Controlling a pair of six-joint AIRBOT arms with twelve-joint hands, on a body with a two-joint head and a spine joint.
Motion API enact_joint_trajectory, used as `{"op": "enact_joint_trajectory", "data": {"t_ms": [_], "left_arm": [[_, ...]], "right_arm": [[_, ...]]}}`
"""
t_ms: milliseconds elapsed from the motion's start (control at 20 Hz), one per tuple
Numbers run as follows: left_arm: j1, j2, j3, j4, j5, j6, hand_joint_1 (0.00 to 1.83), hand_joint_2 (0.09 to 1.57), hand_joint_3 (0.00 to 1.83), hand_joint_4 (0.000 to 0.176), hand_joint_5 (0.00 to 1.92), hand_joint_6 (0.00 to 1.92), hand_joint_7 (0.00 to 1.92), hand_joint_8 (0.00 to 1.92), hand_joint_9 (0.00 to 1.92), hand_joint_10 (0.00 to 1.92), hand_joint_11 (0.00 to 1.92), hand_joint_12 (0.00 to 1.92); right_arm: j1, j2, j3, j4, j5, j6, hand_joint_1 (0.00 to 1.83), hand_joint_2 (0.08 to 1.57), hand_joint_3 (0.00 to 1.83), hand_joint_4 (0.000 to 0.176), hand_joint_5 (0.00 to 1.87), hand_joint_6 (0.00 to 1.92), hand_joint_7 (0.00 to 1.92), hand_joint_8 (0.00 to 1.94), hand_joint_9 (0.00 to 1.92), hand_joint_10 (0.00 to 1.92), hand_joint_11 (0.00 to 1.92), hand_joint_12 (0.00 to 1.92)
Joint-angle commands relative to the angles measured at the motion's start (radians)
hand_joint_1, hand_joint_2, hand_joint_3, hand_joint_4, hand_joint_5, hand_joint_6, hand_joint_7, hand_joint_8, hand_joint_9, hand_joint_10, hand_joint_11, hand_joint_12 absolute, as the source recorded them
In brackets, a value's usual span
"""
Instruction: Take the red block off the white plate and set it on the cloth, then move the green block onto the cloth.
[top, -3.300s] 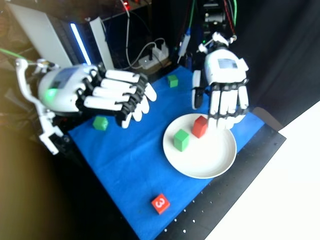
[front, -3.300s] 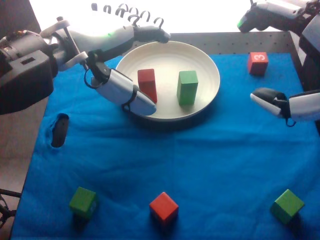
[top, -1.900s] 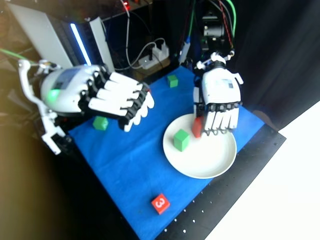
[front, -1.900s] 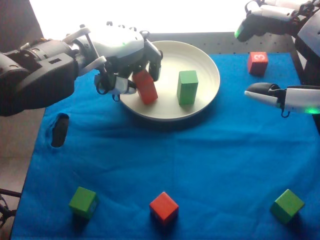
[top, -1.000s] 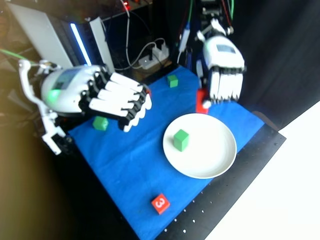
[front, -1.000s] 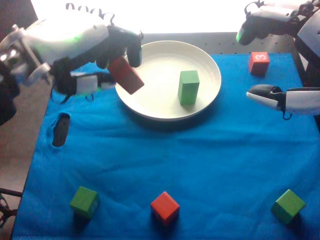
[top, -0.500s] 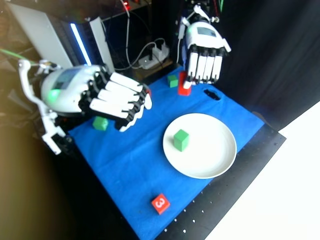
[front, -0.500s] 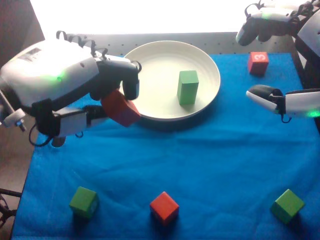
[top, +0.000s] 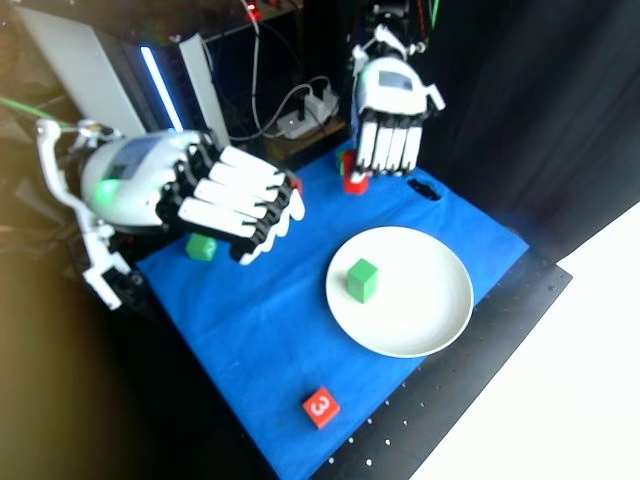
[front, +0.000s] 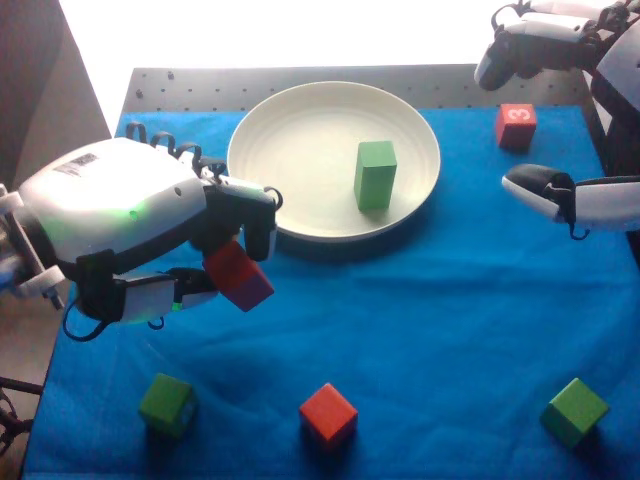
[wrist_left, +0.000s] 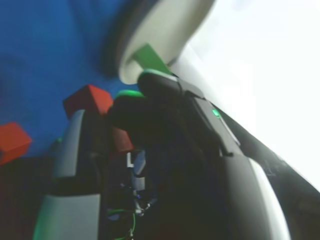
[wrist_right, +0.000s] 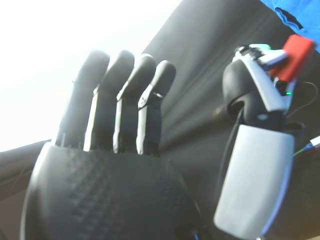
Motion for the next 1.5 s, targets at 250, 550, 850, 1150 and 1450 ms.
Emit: {"op": "enact_joint_trajectory", "data": {"t_ms": [250,550,850,1150,1450], "left_arm": [[-0.008,-0.003,0.003,-0.012,-0.125,0.002,0.73,1.1,0.0,0.064,0.45,0.12,0.41,0.02,0.3,0.39,0.0,1.47],[0.0,0.0,0.009,-0.045,-0.157,0.001,0.53,1.09,0.01,0.129,0.27,0.0,0.23,0.0,0.23,0.05,0.0,1.01],[0.006,-0.002,0.043,-0.154,-0.283,0.008,0.05,1.31,0.01,0.071,0.21,0.01,0.19,0.01,0.23,0.02,0.0,0.87],[0.005,-0.001,0.073,-0.239,-0.373,0.039,0.15,1.29,0.0,0.087,0.29,0.01,0.23,0.0,0.24,0.0,0.0,0.99],[0.006,0.004,0.077,-0.268,-0.406,0.039,0.26,1.28,0.0,0.054,0.41,0.02,0.32,0.01,0.3,0.01,0.0,1.05]], "right_arm": [[0.008,0.002,0.0,-0.017,-0.118,-0.002,1.09,0.69,0.45,0.0,0.57,0.96,0.56,1.23,0.51,1.51,0.48,1.87],[0.008,0.005,0.001,-0.006,-0.118,-0.002,1.14,0.79,0.35,0.0,0.51,0.96,0.51,1.22,0.46,1.51,0.46,1.85],[0.009,-0.005,0.032,0.012,-0.117,-0.002,1.16,0.87,0.21,0.0,0.45,0.87,0.46,1.06,0.38,1.36,0.34,1.84],[0.064,-0.085,0.099,0.031,-0.051,-0.001,0.92,0.93,0.09,0.0,0.44,0.67,0.46,0.75,0.33,1.18,0.22,1.75],[0.151,-0.229,0.219,0.048,0.112,-0.001,1.0,0.89,0.0,0.0,0.66,0.05,0.63,0.23,0.46,0.91,0.33,1.54]]}}
